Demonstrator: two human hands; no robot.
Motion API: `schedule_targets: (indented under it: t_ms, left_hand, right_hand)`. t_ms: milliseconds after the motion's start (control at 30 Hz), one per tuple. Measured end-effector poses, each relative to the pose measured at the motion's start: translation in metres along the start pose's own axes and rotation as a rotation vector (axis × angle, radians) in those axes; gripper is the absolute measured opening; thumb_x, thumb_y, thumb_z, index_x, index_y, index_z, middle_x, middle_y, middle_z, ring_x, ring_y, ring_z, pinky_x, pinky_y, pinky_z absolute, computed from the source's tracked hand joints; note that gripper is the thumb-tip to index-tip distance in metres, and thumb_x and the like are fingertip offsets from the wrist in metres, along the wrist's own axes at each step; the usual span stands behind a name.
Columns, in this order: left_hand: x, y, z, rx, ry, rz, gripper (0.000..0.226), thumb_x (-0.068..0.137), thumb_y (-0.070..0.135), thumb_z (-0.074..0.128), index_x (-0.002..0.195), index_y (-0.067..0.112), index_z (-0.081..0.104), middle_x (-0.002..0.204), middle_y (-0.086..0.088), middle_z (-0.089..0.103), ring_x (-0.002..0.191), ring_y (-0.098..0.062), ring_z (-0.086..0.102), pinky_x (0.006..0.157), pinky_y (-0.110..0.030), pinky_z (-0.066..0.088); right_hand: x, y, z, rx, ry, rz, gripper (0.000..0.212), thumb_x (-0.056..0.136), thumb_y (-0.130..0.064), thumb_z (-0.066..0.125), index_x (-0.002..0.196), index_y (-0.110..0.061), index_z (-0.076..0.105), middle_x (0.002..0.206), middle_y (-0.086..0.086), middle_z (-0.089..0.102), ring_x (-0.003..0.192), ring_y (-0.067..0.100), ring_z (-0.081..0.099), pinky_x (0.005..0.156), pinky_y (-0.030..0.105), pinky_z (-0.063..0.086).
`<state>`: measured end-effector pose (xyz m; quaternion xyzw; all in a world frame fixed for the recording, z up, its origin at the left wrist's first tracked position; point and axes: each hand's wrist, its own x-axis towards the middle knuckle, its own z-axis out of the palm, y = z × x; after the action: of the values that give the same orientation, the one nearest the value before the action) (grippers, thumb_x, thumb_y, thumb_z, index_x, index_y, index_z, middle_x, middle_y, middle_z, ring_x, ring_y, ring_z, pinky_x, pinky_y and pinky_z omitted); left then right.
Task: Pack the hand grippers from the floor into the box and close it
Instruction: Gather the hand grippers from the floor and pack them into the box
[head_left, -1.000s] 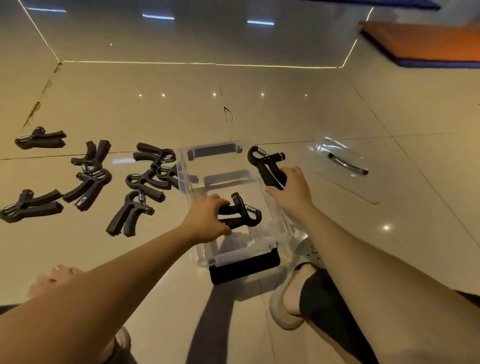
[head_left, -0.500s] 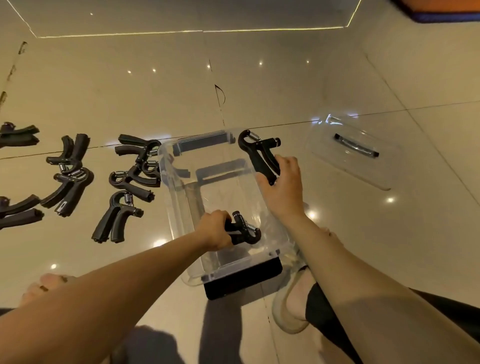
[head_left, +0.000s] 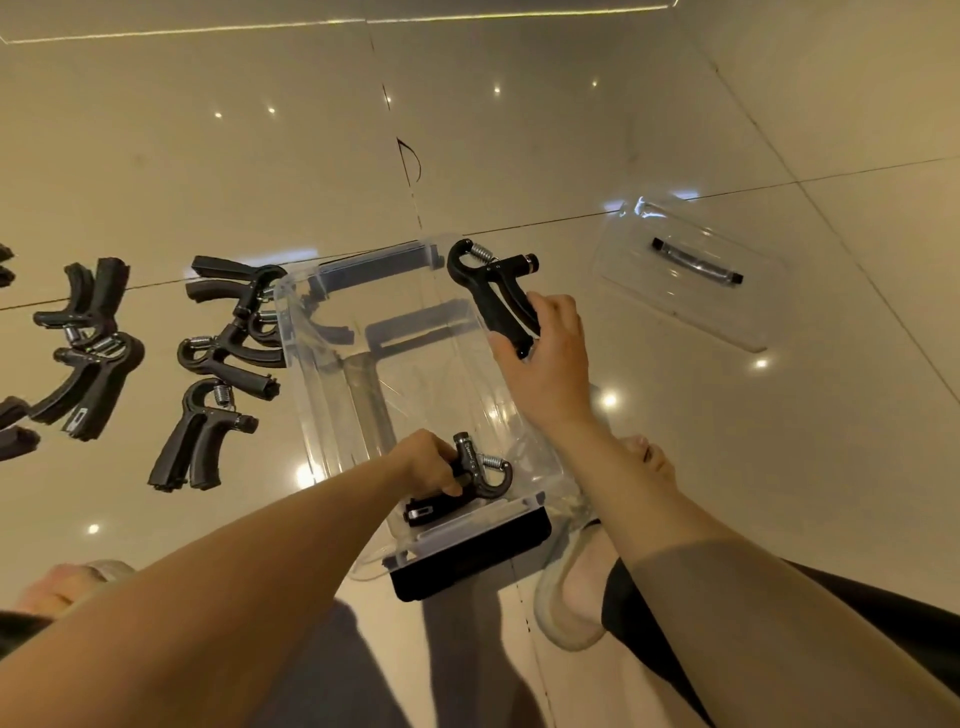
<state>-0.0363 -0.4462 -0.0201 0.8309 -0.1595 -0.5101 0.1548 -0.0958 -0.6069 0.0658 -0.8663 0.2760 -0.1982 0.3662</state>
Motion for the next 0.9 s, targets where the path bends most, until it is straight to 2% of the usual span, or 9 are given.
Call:
schedule_targets:
  t_ms: [200,333,400,500,600,733,800,900]
  left_hand:
    - [0.007,0.0,-0.001,-0.035,-0.031,-0.019,0.063,0.076,0.007,0.084,0.135,0.006,0.062,0.129,-0.008,0.065,0.113,-0.025,0.061,0.106,-0.032,0.047]
    - [0.001,0.005,-0.012,-0.051,-0.022,0.018,0.055,0.079,0.014,0.082,0.13,0.004,0.064,0.118,-0.007,0.063,0.105,-0.023,0.056,0.1,-0.032,0.046]
    - [-0.005,0.008,-0.024,-0.091,0.0,0.045,0.062,0.078,0.017,0.083,0.135,0.006,0.06,0.13,-0.01,0.062,0.115,-0.027,0.058,0.105,-0.036,0.046]
    - [-0.022,0.014,-0.048,-0.138,0.031,0.117,0.071,0.08,0.018,0.082,0.143,0.009,0.053,0.14,-0.014,0.057,0.128,-0.031,0.055,0.108,-0.038,0.044]
    - [-0.04,0.018,-0.071,-0.195,0.063,0.187,0.069,0.082,0.02,0.081,0.144,0.011,0.052,0.14,-0.013,0.057,0.128,-0.029,0.055,0.104,-0.037,0.044]
    - [-0.074,0.031,-0.101,-0.408,0.225,0.327,0.054,0.088,0.028,0.076,0.136,0.011,0.06,0.131,-0.008,0.063,0.117,-0.022,0.059,0.098,-0.034,0.045]
    - [-0.094,0.045,-0.117,-0.552,0.3,0.416,0.046,0.091,0.035,0.072,0.131,0.013,0.064,0.122,-0.005,0.068,0.111,-0.023,0.063,0.097,-0.033,0.05]
    - [-0.123,0.067,-0.133,-0.757,0.271,0.491,0.04,0.091,0.044,0.069,0.123,0.019,0.067,0.11,-0.004,0.073,0.104,-0.022,0.069,0.095,-0.04,0.055]
  right_hand:
    - [0.0,0.0,0.001,0.0,0.006,-0.003,0.051,0.091,-0.033,0.07,0.133,-0.011,0.053,0.123,0.0,0.046,0.111,0.018,0.049,0.091,0.032,0.051]
    - [-0.001,0.0,0.001,-0.006,-0.007,0.016,0.052,0.091,-0.038,0.068,0.134,-0.014,0.051,0.123,-0.002,0.044,0.111,0.019,0.051,0.093,0.039,0.054]
    - [-0.001,-0.002,-0.002,-0.02,-0.024,0.022,0.052,0.091,-0.041,0.067,0.134,-0.017,0.051,0.122,-0.004,0.044,0.11,0.018,0.052,0.093,0.042,0.054]
    - [-0.004,-0.006,-0.009,-0.049,-0.055,0.014,0.052,0.091,-0.041,0.068,0.135,-0.018,0.051,0.121,-0.004,0.043,0.107,0.018,0.052,0.089,0.039,0.055]
    - [-0.012,-0.01,-0.017,-0.093,-0.079,0.016,0.053,0.092,-0.039,0.068,0.137,-0.019,0.05,0.121,-0.005,0.042,0.108,0.015,0.05,0.09,0.036,0.055]
    - [-0.017,-0.027,-0.033,-0.135,-0.029,-0.002,0.055,0.092,-0.037,0.069,0.139,-0.018,0.05,0.12,-0.005,0.043,0.108,0.016,0.05,0.09,0.039,0.054]
    - [-0.017,-0.042,-0.041,-0.134,0.004,-0.025,0.055,0.091,-0.036,0.07,0.139,-0.019,0.05,0.122,-0.006,0.043,0.108,0.015,0.05,0.091,0.04,0.054]
    - [-0.016,-0.068,-0.047,-0.124,0.041,-0.086,0.057,0.089,-0.033,0.073,0.139,-0.02,0.048,0.125,-0.005,0.046,0.111,0.015,0.051,0.094,0.039,0.053]
